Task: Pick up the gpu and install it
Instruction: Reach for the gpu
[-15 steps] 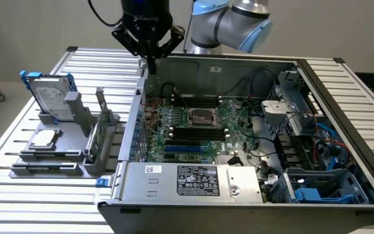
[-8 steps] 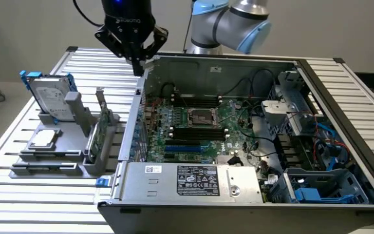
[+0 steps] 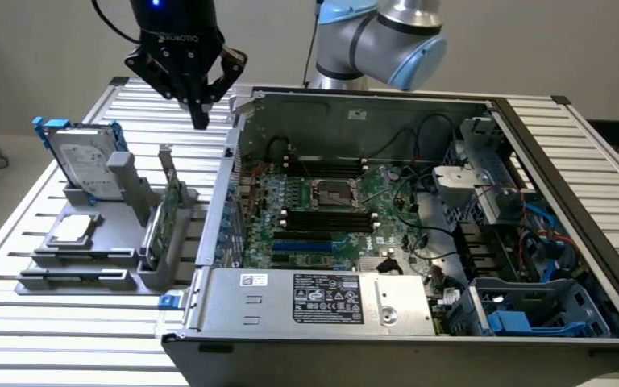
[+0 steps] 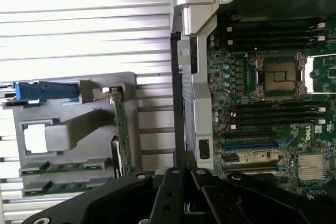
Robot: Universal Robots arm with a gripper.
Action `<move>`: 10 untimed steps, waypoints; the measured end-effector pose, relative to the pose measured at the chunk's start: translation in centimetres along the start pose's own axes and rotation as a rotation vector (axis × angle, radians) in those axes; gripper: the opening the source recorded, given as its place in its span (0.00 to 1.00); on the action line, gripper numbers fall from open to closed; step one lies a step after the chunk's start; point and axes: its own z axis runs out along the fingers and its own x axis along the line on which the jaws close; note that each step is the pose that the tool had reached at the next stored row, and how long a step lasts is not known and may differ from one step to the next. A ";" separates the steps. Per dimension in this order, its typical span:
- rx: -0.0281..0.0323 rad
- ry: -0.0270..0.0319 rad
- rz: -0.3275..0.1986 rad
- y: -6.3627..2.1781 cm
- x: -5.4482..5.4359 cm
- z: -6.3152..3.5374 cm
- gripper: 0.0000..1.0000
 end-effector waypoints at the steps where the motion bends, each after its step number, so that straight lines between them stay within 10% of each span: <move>1: 0.0023 0.0001 0.000 -0.03 0.5 0.05 0.11; 10: 0.0216 0.0009 -0.001 -0.30 4.3 0.51 0.11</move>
